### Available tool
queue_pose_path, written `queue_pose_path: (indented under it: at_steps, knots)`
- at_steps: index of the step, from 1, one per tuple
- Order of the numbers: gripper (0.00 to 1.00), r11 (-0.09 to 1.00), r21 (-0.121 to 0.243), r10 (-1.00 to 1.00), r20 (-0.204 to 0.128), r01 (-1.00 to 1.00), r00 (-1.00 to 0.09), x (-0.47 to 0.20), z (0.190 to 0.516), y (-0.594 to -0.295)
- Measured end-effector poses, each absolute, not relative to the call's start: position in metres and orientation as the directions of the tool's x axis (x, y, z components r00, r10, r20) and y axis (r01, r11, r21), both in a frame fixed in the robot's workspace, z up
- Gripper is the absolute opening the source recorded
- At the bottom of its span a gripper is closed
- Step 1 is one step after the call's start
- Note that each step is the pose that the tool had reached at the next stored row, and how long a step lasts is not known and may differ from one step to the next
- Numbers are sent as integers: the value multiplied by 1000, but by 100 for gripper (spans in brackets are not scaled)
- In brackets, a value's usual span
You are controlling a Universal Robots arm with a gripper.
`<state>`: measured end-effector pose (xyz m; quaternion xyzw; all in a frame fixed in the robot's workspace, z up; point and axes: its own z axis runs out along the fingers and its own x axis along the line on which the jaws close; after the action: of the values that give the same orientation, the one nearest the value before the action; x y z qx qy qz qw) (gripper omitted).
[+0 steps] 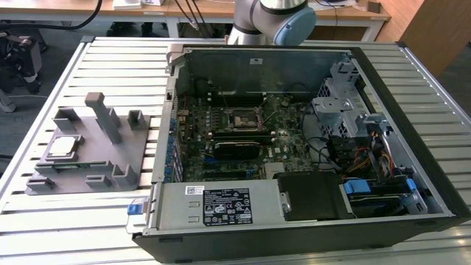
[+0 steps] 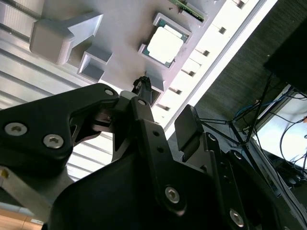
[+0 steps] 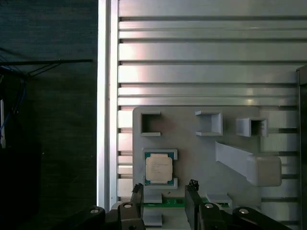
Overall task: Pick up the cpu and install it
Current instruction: 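Pick up the cpu and move it towards the insertion slot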
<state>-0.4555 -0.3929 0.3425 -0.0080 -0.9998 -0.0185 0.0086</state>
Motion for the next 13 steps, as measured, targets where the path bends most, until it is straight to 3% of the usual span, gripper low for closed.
queue_pose_path:
  at_steps: [13]
  knots:
    - [47, 999, 37, 16, 18, 16, -1000, -456, 335, -394]
